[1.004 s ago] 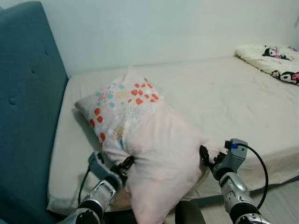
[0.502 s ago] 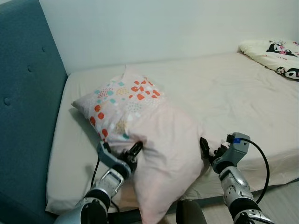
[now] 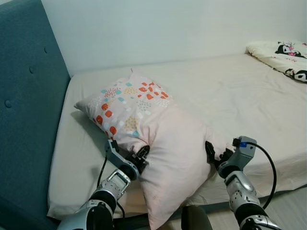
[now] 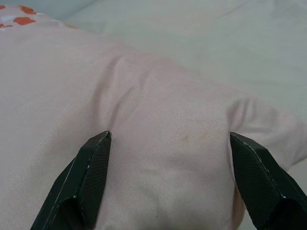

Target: Clean up the room

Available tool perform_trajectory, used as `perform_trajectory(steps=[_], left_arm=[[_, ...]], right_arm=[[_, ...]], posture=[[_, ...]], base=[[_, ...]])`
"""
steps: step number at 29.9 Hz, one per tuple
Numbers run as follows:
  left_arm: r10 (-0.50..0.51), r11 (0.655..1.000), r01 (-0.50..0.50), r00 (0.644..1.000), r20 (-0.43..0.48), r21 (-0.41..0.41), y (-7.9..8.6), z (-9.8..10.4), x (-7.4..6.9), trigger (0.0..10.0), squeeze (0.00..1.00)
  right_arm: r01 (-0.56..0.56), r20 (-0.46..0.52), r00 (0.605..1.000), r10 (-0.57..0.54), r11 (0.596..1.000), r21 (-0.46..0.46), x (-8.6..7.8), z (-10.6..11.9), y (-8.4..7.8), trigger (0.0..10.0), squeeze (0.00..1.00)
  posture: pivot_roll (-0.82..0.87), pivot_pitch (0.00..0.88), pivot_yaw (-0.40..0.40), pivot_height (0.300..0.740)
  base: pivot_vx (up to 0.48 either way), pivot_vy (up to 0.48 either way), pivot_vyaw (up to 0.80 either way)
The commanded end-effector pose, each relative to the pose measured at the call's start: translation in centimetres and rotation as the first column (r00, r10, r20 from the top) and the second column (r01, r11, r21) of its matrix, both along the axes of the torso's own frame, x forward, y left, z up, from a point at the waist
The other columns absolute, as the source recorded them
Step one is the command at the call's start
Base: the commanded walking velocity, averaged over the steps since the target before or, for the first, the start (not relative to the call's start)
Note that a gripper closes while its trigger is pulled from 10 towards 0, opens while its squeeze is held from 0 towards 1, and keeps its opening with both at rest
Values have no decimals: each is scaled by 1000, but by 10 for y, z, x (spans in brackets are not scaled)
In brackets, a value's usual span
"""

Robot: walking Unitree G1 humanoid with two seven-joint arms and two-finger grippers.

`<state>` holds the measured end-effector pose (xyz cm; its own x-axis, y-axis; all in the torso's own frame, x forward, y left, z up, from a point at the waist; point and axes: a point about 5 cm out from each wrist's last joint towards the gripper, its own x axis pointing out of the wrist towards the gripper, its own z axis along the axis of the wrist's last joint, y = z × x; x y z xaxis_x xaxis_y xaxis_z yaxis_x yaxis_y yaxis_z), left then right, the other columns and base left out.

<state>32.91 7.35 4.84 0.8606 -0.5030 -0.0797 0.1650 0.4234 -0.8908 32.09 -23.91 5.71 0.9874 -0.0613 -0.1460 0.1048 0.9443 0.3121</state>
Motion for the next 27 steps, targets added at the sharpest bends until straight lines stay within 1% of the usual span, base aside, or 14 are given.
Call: perform_trajectory(steps=[1, 4, 6, 10, 11, 12, 13, 17, 19, 20, 21, 24, 25, 27], left_arm=[[-49, 997, 45, 997, 58, 56, -18, 17, 9, 0, 0], [-29, 984, 11, 994, 102, 177, -12, 30, 21, 0, 0], [35, 910, -132, 969, 244, 393, 10, 73, 51, 0, 0], [131, 853, -283, 929, 345, 439, 37, 113, 72, 0, 0], [136, 815, -322, 914, 381, 481, 46, 123, 76, 0, 0], [128, 723, -380, 894, 430, 576, 60, 136, 80, 0, 0], [128, 723, -380, 894, 430, 576, 60, 136, 80, 0, 0], [162, 592, -435, 889, 429, 679, 86, 139, 82, 0, 0], [170, 569, -438, 890, 422, 696, 91, 138, 82, 0, 0], [242, 461, -443, 896, 372, 769, 117, 125, 77, 0, 0], [281, 406, -438, 895, 347, 802, 129, 118, 74, 0, 0], [371, 292, -418, 879, 301, 860, 155, 103, 64, 0, 0], [371, 292, -418, 879, 301, 860, 155, 103, 64, 0, 0], [416, 174, -419, 852, 320, 891, 170, 99, 58, 0, 0]], right_arm=[[-19, -33, 999, 19, 1000, 16, -2, -7, 7, 10000, 0], [-24, -32, 999, 24, 1000, 13, -1, -7, 9, 10000, 0], [-35, -30, 999, 35, 999, 9, 0, -6, 12, 10000, 0], [-40, -30, 999, 40, 999, 10, 1, -6, 15, 10000, 0], [-41, -31, 999, 41, 999, 11, 0, -7, 16, 10000, 0], [-42, -32, 999, 42, 999, 14, 0, -7, 17, 10000, 0], [-42, -32, 999, 42, 999, 14, 0, -7, 17, 10000, 0], [-45, -31, 998, 45, 999, 19, 0, -8, 20, 10000, 0], [-46, -30, 998, 46, 999, 19, 0, -8, 20, 10000, 0], [-46, -29, 998, 47, 999, 18, 1, -8, 20, 10000, 0], [-47, -28, 998, 47, 999, 17, 1, -7, 20, 10000, 0], [-50, -24, 998, 50, 999, 18, 1, -7, 21, 10000, 0], [-50, -24, 998, 50, 999, 18, 1, -7, 21, 10000, 0], [-59, -22, 998, 59, 998, 18, 1, -7, 23, 10000, 0]], posture=[[-50, 35, 39, 540], [-50, 36, 37, 540], [-46, 34, 37, 540], [-47, 33, 39, 540], [-44, 33, 41, 540], [-42, 32, 44, 540], [-42, 32, 44, 540], [-39, 31, 45, 540], [-39, 31, 45, 540], [-40, 32, 49, 540], [-40, 32, 49, 540], [-38, 34, 47, 540], [-38, 34, 47, 540], [-30, 36, 41, 540]], base=[[0, 0, 0], [0, 0, 0], [0, 0, 0], [0, 0, 0], [0, 0, 0], [0, 0, 0], [0, 0, 0], [0, 0, 0], [0, 0, 0], [0, 0, 0], [0, 0, 0], [0, 0, 0], [0, 0, 0], [0, 0, 0]])
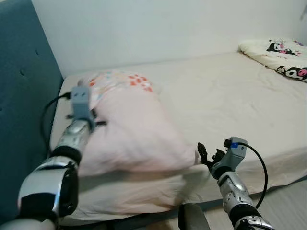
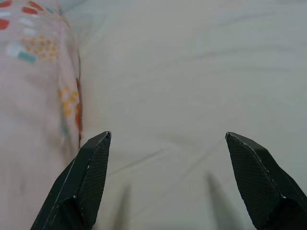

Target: Clean up the room

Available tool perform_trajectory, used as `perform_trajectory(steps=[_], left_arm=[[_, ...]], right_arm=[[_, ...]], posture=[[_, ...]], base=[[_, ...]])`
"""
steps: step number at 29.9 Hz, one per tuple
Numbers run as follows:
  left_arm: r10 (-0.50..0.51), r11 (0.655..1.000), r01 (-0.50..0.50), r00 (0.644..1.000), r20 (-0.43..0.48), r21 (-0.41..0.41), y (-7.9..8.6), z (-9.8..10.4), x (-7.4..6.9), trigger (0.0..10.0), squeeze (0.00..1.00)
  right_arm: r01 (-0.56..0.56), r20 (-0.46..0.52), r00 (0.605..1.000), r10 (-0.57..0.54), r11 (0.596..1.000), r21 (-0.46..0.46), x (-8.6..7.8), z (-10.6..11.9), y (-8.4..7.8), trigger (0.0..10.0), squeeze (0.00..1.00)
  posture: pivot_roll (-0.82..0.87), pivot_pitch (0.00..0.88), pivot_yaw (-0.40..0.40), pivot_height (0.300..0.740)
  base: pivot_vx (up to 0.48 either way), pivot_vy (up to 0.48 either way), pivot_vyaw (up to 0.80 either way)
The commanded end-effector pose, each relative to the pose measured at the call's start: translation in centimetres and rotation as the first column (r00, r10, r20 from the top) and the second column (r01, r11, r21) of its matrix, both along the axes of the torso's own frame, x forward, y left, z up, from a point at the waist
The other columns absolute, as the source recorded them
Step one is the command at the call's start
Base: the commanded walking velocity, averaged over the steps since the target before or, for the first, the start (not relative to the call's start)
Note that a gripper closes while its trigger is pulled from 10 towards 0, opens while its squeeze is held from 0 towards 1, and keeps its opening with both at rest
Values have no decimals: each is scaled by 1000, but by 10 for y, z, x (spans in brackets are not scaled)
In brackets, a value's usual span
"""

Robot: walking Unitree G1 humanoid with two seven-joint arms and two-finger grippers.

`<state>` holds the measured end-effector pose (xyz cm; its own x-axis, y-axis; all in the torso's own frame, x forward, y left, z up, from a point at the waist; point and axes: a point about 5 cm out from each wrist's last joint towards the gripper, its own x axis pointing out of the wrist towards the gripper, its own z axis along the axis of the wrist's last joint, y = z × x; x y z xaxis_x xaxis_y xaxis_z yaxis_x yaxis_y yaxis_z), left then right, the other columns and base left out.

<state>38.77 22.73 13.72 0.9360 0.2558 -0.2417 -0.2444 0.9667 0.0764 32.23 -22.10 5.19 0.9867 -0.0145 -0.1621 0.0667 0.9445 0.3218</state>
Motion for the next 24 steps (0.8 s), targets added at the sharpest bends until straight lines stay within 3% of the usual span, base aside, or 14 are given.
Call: perform_trajectory(steps=[1, 4, 8, 12, 15, 18, 19, 20, 22, 23, 24], left_arm=[[108, 987, -111, 994, 31, 116, 23, 11, -3, 0, 0], [174, 966, -183, 983, 64, 181, 35, 17, -5, 0, 0], [246, 935, -283, 951, 187, 211, 52, 40, -6, 0, 0], [324, 904, -392, 890, 321, 172, 72, 73, -8, 0, 0], [357, 893, -426, 868, 346, 147, 79, 81, -10, 0, 0], [378, 890, -434, 872, 310, 136, 83, 68, -14, 0, 0], [401, 894, -435, 884, 240, 109, 86, 46, -21, 0, 0], [401, 894, -435, 884, 240, 109, 86, 46, -21, 0, 0], [418, 897, -434, 893, 166, 79, 85, 20, -29, 0, 0], [418, 897, -434, 893, 166, 79, 85, 20, -29, 0, 0], [424, 902, -429, 899, 109, 36, 82, 3, -34, 0, 0]], right_arm=[[-19, -7, 1000, 19, 1000, 7, 0, -2, 6, 10000, 0], [-33, -10, 999, 33, 999, 6, 1, -2, 11, 10000, 0], [-59, 0, 998, 59, 998, 11, 4, 0, 18, 10000, 0], [-87, 12, 996, 87, 996, 17, 7, 2, 26, 10000, 0], [-109, 10, 994, 109, 994, 19, 7, 2, 33, 10000, 0], [-145, 6, 989, 144, 989, 21, 8, 1, 44, 10000, 0], [-169, 6, 986, 169, 985, 24, 9, 0, 52, 10000, 0], [-169, 6, 986, 169, 985, 24, 9, 0, 52, 10000, 0], [-194, 5, 981, 194, 981, 24, 8, 0, 58, 10000, 0], [-194, 5, 981, 194, 981, 24, 8, 0, 58, 10000, 0], [-204, 3, 979, 204, 979, 22, 8, -1, 61, 10000, 0]], posture=[[-30, 36, 41, 540], [-30, 36, 41, 540], [-27, 37, 35, 540], [-18, 40, 33, 540], [-10, 40, 30, 540], [-10, 40, 30, 540], [-10, 40, 30, 540], [-10, 40, 30, 540], [3, 48, 39, 540], [3, 48, 39, 540], [7, 49, 38, 540]], base=[[0, 0, 0], [0, 0, 0], [0, 0, 0], [0, 0, 0], [0, 0, 0], [0, 0, 0], [0, 0, 0], [0, 0, 0], [0, 0, 0], [0, 0, 0], [0, 0, 0]])
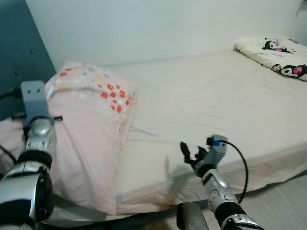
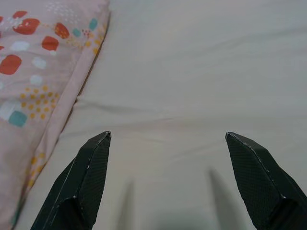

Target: Clean up the room

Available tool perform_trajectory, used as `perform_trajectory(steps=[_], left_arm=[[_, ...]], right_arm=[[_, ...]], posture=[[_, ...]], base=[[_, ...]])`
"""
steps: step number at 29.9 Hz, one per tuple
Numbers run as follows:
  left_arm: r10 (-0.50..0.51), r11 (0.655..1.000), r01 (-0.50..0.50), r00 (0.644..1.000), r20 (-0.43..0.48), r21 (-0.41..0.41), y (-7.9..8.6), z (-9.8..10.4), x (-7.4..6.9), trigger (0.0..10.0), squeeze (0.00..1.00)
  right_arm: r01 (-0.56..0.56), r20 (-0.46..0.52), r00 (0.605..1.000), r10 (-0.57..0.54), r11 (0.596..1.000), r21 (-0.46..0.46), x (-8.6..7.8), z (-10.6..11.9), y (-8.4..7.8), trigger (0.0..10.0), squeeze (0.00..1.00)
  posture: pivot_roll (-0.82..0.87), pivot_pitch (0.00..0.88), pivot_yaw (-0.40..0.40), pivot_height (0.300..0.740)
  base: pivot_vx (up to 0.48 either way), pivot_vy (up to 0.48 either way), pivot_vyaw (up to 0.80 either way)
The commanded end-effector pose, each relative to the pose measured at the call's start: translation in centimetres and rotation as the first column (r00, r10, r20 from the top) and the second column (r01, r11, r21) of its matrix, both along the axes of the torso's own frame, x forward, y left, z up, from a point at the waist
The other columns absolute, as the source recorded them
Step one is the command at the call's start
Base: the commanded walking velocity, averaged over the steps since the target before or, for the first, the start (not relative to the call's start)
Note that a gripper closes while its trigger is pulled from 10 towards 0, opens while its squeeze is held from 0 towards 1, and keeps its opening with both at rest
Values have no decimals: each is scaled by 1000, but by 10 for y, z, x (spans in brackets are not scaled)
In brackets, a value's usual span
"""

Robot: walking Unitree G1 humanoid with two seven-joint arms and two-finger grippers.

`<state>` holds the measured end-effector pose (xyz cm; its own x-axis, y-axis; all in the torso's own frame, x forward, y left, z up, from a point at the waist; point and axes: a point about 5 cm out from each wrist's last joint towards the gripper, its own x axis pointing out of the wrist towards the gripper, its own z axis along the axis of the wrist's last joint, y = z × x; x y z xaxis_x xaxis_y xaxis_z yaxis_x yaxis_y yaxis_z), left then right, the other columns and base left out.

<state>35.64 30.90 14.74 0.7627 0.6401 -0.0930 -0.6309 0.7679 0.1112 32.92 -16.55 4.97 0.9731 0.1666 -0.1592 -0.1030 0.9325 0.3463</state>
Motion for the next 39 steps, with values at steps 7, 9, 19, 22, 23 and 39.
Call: perform_trajectory(steps=[7, 9, 19, 22, 23, 39], left_arm=[[-162, 821, -11, 954, -251, -571, -78, -124, -41, 0, 0], [-189, 807, -4, 946, -265, -590, -86, -130, -44, 0, 0], [-351, 684, 222, 935, -47, -695, -146, -117, -26, 9725, 0], [-414, 633, 395, 899, 139, -666, -162, -87, -7, 10000, 0], [-451, 557, 542, 834, 319, -629, -178, -55, 9, 10000, 0], [-452, 814, 463, 884, 117, -352, -143, -36, 16, 10000, 1000]], right_arm=[[-64, -9, 998, 64, 998, -13, 0, -1, 13, 10000, 0], [-66, -7, 998, 66, 998, -11, 0, 0, 13, 10000, 0], [-96, 3, 995, 96, 995, -8, 2, 2, 22, 10000, 0], [-98, 2, 995, 98, 995, -9, 2, 2, 23, 10000, 0], [-97, 3, 995, 97, 995, -10, 2, 2, 22, 10000, 0], [-92, 7, 996, 92, 996, 0, 0, 0, 21, 10000, 0]], posture=[[12, 50, 34, 540], [9, 45, 37, 540], [9, 31, 37, 540], [8, 26, 36, 540], [4, 22, 38, 540], [-2, 32, 52, 540]], base=[[0, 0, 0], [0, 0, 0], [0, 0, 0], [0, 0, 0], [0, 0, 0], [0, 0, 0]])
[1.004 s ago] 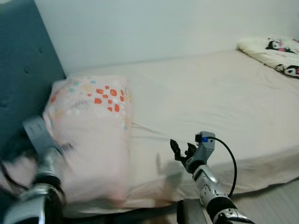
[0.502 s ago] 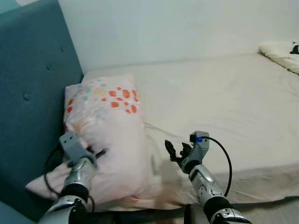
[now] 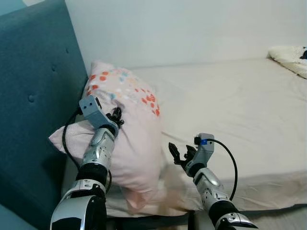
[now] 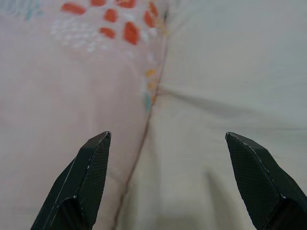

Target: Clean up the room

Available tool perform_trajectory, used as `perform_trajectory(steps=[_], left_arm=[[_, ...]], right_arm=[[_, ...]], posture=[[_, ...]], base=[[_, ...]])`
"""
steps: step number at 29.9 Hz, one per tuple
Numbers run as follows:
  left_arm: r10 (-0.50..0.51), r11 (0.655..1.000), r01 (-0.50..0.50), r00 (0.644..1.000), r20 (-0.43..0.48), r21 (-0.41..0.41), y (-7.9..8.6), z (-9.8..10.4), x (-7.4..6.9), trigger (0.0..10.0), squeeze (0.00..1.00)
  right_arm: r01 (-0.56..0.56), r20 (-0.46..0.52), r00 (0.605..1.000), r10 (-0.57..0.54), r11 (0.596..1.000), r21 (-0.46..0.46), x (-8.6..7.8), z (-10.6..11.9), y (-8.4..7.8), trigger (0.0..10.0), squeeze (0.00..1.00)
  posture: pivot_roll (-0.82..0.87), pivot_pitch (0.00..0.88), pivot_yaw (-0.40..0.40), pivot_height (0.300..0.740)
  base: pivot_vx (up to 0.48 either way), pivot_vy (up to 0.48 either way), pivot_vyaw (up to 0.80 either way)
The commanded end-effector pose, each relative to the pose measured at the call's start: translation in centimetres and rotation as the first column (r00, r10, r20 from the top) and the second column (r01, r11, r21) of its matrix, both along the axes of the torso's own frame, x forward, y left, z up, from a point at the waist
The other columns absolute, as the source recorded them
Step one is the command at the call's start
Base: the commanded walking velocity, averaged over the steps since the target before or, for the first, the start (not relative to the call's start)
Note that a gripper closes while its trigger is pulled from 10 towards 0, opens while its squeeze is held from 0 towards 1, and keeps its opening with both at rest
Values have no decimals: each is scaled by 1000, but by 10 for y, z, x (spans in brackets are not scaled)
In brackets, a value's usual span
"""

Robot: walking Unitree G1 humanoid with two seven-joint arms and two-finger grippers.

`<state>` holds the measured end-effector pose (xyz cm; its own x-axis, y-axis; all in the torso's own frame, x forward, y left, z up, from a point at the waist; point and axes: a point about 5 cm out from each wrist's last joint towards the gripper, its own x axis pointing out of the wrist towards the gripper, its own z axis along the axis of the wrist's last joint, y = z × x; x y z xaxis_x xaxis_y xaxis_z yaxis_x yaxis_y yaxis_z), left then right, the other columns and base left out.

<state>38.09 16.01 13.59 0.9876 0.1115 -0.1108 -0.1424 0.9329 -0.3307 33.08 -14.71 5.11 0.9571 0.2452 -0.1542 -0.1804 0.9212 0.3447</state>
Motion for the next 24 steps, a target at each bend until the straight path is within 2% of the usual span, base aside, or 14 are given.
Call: perform_trajectory(steps=[1, 4, 6, 7, 8, 11, 13, 16, 18, 19, 20, 21, 22, 24], left_arm=[[23, 997, -14, 992, -122, 74, 6, -25, -9, 10000, 1000], [69, 990, -45, 981, -182, 135, 16, -36, -15, 10000, 1000], [118, 950, -57, 976, -184, 308, 30, -39, -20, 10000, 1000], [118, 950, -57, 976, -184, 308, 30, -39, -20, 10000, 1000], [136, 892, -55, 979, -150, 448, 38, -34, -22, 10000, 1000], [133, 852, -53, 984, -118, 520, 42, -27, -20, 10000, 1000], [93, 741, -53, 995, -24, 670, 43, -5, -14, 10000, 1000], [83, 719, -66, 997, 10, 692, 43, 2, -13, 10000, 1000], [-43, 631, -97, 986, 159, 770, 27, 30, -8, 10000, 1000], [-74, 597, -117, 977, 200, 794, 23, 38, -8, 10000, 914], [-74, 597, -117, 977, 200, 794, 23, 38, -8, 10000, 914], [-91, 537, -133, 973, 214, 833, 20, 43, -7, 10000, 0], [-80, 461, -139, 977, 197, 877, 22, 43, -5, 10000, 0], [-75, 438, -135, 980, 185, 889, 23, 42, -5, 10000, 0]], right_arm=[[-11, 2, 1000, 11, 1000, 1, -2, -1, 3, 10000, 0], [-13, 1, 1000, 13, 1000, 1, -2, -1, 3, 10000, 0], [-16, 4, 1000, 16, 1000, 3, -1, 0, 4, 10000, 0], [-16, 4, 1000, 16, 1000, 3, -1, 0, 4, 10000, 0], [-17, 6, 1000, 17, 1000, 4, -1, 0, 4, 10000, 0], [-17, 7, 1000, 17, 1000, 6, -1, 0, 4, 10000, 0], [-23, 6, 1000, 23, 1000, 5, -1, 0, 5, 10000, 0], [-27, 8, 1000, 27, 1000, 7, -1, 1, 6, 10000, 0], [-28, 8, 1000, 28, 1000, 7, -1, 1, 6, 10000, 0], [-29, 8, 1000, 29, 1000, 6, -1, 1, 6, 10000, 0], [-29, 8, 1000, 29, 1000, 6, -1, 1, 6, 10000, 0], [-30, 8, 1000, 30, 1000, 5, -1, 1, 6, 10000, 0], [-30, 9, 1000, 30, 1000, 6, -1, 1, 5, 10000, 0], [-29, 9, 1000, 29, 1000, 6, -1, 1, 5, 10000, 0]], posture=[[-2, 32, 52, 540], [-2, 32, 52, 540], [-2, 32, 52, 540], [-2, 32, 52, 540], [5, 38, 49, 540], [5, 38, 49, 540], [9, 38, 46, 540], [9, 38, 46, 540], [8, 37, 41, 540], [8, 37, 41, 540], [8, 37, 41, 540], [8, 37, 41, 540], [8, 37, 41, 540], [8, 37, 41, 540]], base=[[0, 0, 0], [0, 0, 0], [0, 0, 0], [0, 0, 0], [0, 0, 0], [0, 0, 0], [0, 0, 0], [0, 0, 0], [0, 0, 0], [0, 0, 0], [0, 0, 0], [0, 0, 0], [0, 0, 0], [0, 0, 0]])
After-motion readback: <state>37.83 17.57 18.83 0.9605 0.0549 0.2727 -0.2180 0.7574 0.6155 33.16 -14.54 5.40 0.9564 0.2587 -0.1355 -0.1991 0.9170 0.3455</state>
